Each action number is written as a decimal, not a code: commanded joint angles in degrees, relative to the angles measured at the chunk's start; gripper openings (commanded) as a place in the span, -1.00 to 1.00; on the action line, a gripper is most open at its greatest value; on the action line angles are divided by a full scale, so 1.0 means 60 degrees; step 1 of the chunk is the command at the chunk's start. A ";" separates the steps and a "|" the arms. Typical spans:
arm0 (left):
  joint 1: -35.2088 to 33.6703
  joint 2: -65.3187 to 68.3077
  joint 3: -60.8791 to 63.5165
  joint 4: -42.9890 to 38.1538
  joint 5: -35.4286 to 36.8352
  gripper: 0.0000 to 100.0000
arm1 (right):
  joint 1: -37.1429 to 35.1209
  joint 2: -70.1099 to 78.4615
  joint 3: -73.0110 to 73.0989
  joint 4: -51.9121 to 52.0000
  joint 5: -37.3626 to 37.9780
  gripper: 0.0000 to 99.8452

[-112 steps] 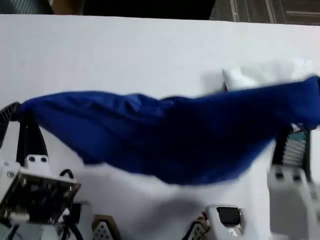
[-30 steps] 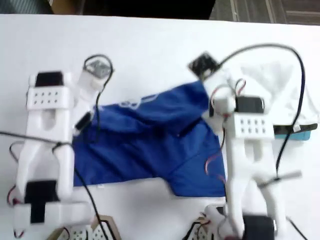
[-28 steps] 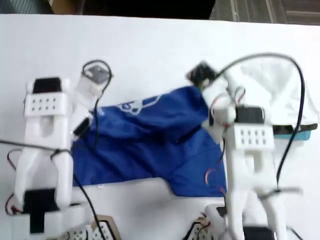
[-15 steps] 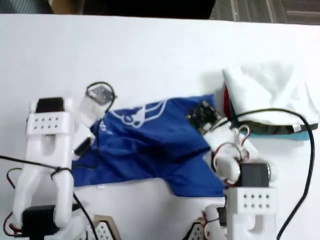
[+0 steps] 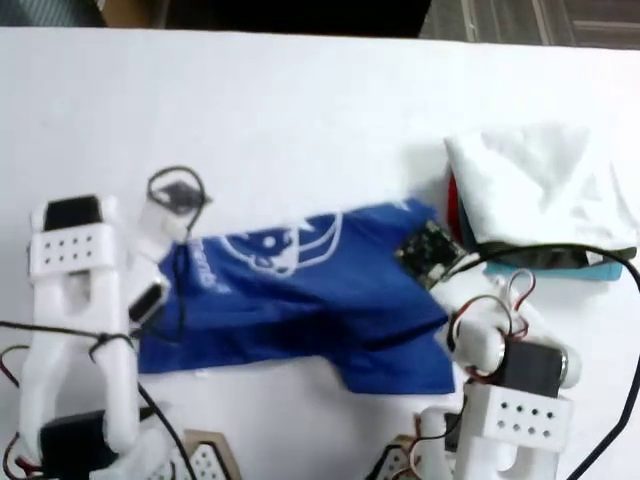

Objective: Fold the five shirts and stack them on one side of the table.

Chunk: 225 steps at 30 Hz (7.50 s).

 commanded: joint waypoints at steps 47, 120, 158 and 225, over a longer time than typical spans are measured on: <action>0.0513 0.6916 -0.4095 -0.2784 0.2095 -0.91 | -0.2659 0.7289 -0.1670 -0.6059 -0.3048 -0.96; 0.0176 0.6066 -0.2249 -0.6593 0.3941 -0.90 | -0.7934 1.0982 -0.3897 -0.2484 -0.4498 -0.90; 0.0190 0.6081 -0.2234 -0.6608 0.3927 -0.90 | -0.7319 1.0557 -0.3179 -0.2615 -0.4689 -0.70; 0.0205 0.6081 -0.2234 -0.6608 0.3912 -0.90 | -0.7319 0.9399 -0.0205 -0.4007 -0.3795 -0.65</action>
